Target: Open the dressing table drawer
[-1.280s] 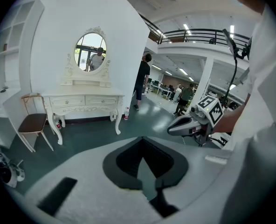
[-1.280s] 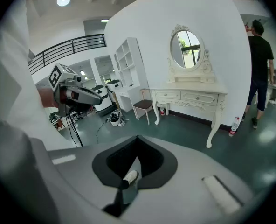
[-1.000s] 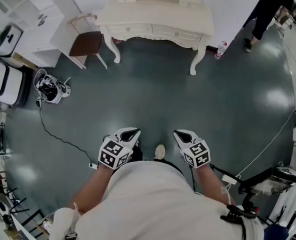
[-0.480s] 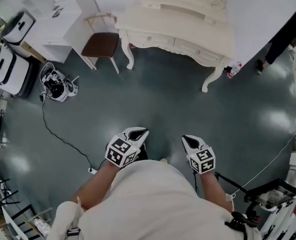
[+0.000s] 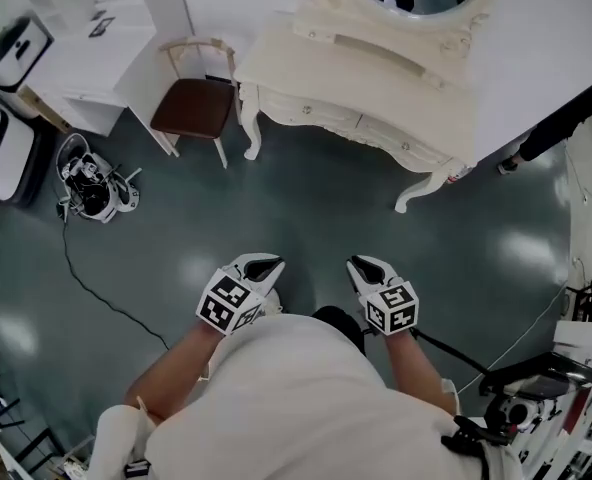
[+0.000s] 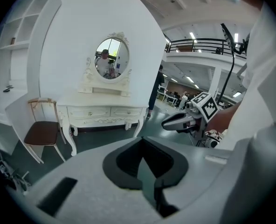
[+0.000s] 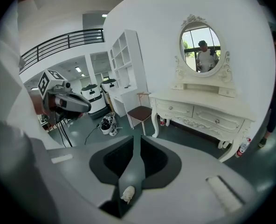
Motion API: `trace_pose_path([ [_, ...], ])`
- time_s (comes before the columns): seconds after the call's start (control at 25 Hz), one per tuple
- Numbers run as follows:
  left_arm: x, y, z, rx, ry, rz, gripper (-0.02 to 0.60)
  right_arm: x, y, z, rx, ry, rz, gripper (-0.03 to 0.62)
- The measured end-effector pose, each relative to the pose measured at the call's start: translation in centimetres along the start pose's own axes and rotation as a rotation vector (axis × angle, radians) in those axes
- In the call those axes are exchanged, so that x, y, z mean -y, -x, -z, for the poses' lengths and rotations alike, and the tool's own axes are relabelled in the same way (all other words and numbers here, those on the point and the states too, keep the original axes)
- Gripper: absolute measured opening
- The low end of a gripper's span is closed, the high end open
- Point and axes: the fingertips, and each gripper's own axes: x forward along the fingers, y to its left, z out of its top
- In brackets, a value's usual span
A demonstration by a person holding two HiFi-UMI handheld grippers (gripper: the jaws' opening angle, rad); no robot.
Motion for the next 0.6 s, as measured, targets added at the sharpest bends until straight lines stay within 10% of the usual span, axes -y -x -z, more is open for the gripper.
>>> trace_pose_path([
  [0.6, -19.6, -7.2, -10.0, 0.006, 0.086, -0.121, 0.002, 12.7, -19.2, -15.7, 0.023, 0.017, -0.06, 0.044],
])
